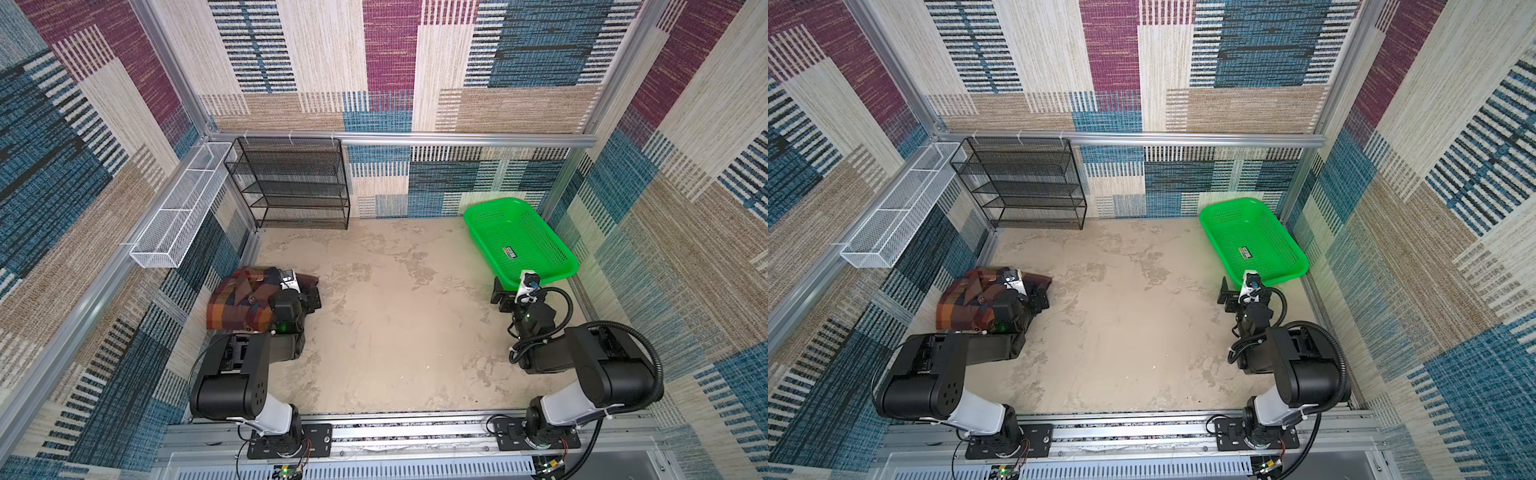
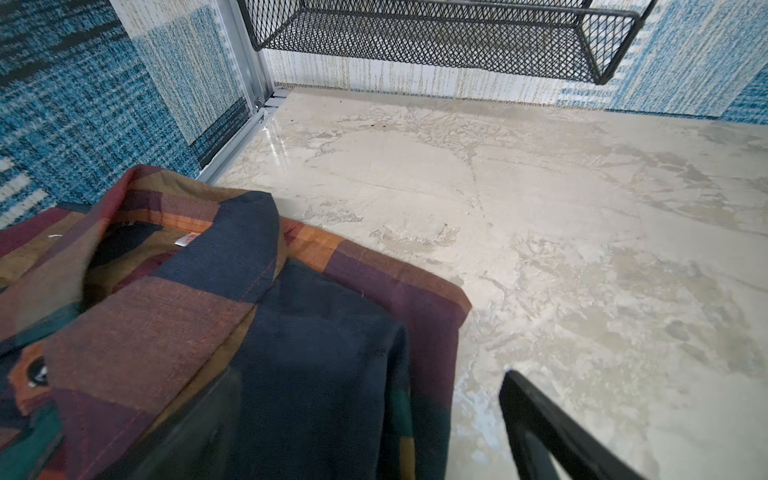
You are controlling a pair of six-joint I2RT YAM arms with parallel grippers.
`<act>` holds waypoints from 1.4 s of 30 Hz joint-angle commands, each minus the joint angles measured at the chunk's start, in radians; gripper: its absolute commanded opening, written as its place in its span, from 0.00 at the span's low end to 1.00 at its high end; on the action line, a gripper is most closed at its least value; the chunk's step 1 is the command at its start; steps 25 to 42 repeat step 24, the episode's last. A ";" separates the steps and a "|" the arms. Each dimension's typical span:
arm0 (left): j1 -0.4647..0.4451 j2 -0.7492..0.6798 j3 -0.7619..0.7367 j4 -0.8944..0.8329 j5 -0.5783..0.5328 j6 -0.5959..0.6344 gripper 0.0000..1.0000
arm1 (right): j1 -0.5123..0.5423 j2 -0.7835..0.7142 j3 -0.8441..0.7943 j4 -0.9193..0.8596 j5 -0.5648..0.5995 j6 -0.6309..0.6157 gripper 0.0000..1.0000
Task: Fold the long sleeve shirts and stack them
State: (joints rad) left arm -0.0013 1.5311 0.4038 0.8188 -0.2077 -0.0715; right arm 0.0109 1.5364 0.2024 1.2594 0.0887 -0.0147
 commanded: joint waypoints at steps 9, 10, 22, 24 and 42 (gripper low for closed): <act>0.001 -0.001 0.003 0.022 -0.012 0.029 1.00 | 0.000 -0.002 0.001 0.035 -0.001 0.006 1.00; 0.001 -0.001 0.003 0.022 -0.012 0.029 1.00 | 0.001 -0.002 0.002 0.035 -0.002 0.007 1.00; 0.001 -0.001 0.003 0.022 -0.012 0.029 1.00 | -0.003 0.000 0.007 0.028 -0.007 0.009 1.00; 0.001 -0.001 0.003 0.022 -0.012 0.029 1.00 | -0.003 -0.003 0.000 0.036 -0.006 0.007 1.00; 0.001 -0.001 0.003 0.022 -0.012 0.029 1.00 | -0.003 -0.003 0.000 0.036 -0.006 0.007 1.00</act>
